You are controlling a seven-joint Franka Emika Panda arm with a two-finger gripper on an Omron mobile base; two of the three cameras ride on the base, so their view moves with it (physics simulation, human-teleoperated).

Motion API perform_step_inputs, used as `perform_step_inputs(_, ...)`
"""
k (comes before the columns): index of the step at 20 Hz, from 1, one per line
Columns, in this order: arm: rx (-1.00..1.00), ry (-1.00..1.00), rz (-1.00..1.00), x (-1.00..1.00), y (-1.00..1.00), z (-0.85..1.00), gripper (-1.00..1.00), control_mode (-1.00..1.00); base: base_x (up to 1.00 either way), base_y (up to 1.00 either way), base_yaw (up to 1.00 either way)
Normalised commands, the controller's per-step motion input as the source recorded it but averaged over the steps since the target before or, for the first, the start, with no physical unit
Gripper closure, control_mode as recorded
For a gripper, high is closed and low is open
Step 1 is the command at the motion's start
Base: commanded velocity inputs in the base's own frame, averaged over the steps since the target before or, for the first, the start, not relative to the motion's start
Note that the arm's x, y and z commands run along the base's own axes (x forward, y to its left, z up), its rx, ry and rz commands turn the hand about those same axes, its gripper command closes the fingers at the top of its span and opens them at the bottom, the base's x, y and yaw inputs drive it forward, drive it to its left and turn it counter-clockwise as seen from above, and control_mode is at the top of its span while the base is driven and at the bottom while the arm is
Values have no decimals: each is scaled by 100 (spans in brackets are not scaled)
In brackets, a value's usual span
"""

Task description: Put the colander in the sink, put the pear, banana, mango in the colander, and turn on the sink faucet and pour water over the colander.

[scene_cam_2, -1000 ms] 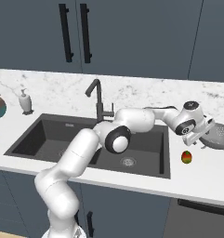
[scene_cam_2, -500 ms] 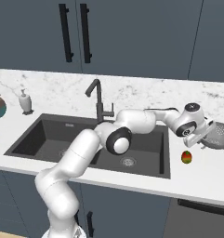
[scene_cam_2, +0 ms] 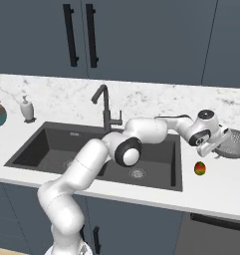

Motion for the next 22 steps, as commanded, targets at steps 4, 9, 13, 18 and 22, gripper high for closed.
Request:
perform_step_inputs(4,0,-6,1,-17,0,9,100,-100,0,0,0)
perform_step_inputs(9,0,-1,0,-58,16,32,100,-100,0,0,0)
perform_step_inputs(13,1,1,0,-47,45,39,100,-100,0,0,0)
perform_step_inputs(18,0,-1,3,-35,69,19,100,-100,0,0,0)
perform_step_inputs(22,0,-12,7,-45,71,24,100,-100,0,0,0)
